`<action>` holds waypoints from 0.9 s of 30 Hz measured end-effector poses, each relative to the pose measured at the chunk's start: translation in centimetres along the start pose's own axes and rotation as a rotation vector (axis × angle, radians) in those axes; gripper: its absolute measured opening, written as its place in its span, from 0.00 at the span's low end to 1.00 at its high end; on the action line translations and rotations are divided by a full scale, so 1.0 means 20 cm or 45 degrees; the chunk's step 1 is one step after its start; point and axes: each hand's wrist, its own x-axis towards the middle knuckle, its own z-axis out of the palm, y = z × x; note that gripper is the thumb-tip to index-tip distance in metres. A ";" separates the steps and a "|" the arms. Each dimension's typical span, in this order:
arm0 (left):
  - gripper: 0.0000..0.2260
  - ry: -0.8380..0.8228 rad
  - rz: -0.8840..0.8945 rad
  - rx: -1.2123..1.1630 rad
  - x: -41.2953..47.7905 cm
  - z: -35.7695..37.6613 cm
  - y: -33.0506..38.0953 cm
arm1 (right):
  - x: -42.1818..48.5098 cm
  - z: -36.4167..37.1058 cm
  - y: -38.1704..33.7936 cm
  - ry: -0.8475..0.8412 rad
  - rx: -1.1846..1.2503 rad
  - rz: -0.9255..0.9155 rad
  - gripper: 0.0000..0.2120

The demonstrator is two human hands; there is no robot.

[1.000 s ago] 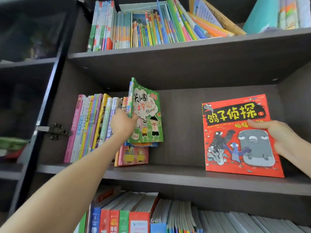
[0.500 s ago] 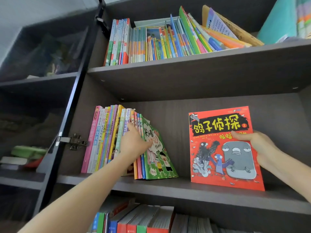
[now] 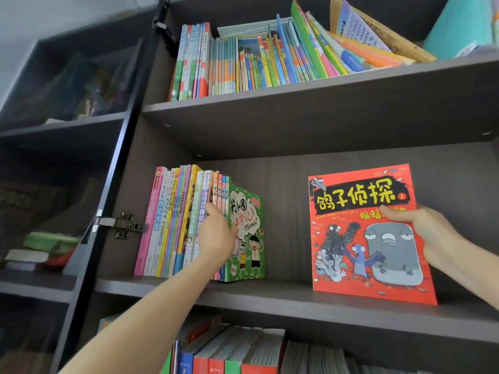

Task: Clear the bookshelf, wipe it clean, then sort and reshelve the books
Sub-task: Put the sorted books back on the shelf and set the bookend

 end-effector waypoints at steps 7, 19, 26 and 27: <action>0.31 -0.374 0.147 1.280 0.04 -0.14 0.04 | 0.01 0.01 0.01 -0.030 0.027 -0.016 0.21; 0.48 -0.621 0.096 -0.108 -0.09 -0.06 0.13 | -0.01 0.28 0.06 -0.228 0.131 0.041 0.30; 0.34 -0.768 -0.162 -1.114 -0.14 0.07 0.23 | 0.00 0.31 0.04 -0.401 0.158 0.117 0.19; 0.33 -0.629 -0.124 -1.105 -0.14 0.08 0.24 | 0.00 0.31 0.04 -0.433 0.169 0.130 0.18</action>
